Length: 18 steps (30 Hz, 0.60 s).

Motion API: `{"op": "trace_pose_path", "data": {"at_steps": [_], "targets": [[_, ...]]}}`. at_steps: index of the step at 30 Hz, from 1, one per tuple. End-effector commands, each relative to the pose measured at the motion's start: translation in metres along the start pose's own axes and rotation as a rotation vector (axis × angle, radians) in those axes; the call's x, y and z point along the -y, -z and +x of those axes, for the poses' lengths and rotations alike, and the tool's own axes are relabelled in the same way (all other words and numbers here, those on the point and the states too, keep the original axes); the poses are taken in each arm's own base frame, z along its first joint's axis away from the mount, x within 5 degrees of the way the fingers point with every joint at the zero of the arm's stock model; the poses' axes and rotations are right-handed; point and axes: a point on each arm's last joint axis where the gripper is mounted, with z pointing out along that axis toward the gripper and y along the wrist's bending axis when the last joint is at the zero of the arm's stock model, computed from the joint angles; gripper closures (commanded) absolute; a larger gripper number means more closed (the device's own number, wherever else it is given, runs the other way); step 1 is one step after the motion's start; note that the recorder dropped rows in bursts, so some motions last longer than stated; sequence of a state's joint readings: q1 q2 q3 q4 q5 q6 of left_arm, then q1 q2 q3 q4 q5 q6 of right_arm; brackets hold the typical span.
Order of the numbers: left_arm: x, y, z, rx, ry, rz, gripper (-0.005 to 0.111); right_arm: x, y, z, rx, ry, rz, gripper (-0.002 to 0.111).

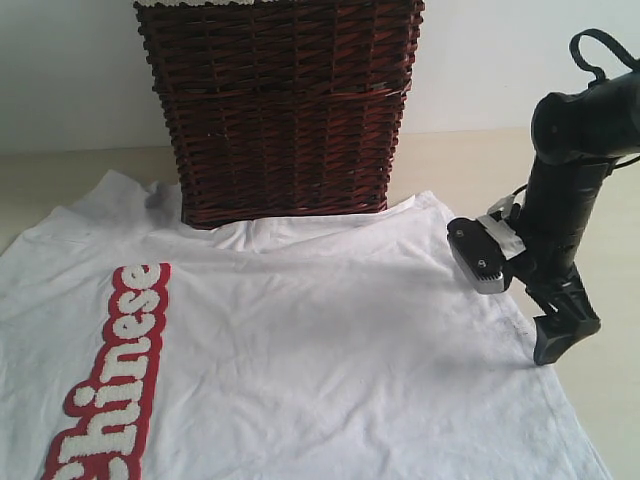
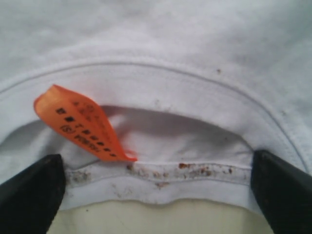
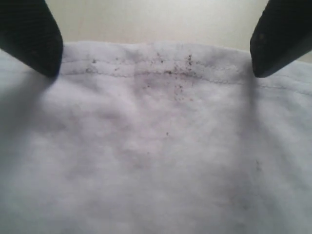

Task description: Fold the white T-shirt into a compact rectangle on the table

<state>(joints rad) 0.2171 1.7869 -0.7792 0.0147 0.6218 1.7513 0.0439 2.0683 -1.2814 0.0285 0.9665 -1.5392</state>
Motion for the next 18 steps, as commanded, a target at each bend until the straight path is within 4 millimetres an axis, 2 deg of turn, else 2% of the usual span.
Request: {"op": "trace_pose_path", "data": {"at_steps": [1, 7, 18], "targets": [[0.0, -0.009, 0.001, -0.008, -0.003, -0.022, 0.001, 0.003, 0.018, -0.002, 0.01, -0.02, 0.044, 0.003], [0.0, -0.009, 0.001, -0.008, -0.003, -0.022, 0.001, 0.003, 0.019, -0.005, 0.047, -0.039, 0.053, 0.003], [0.0, -0.009, 0.001, -0.008, -0.003, -0.022, 0.001, 0.005, -0.005, -0.002, 0.014, -0.031, -0.007, 0.003]]}}
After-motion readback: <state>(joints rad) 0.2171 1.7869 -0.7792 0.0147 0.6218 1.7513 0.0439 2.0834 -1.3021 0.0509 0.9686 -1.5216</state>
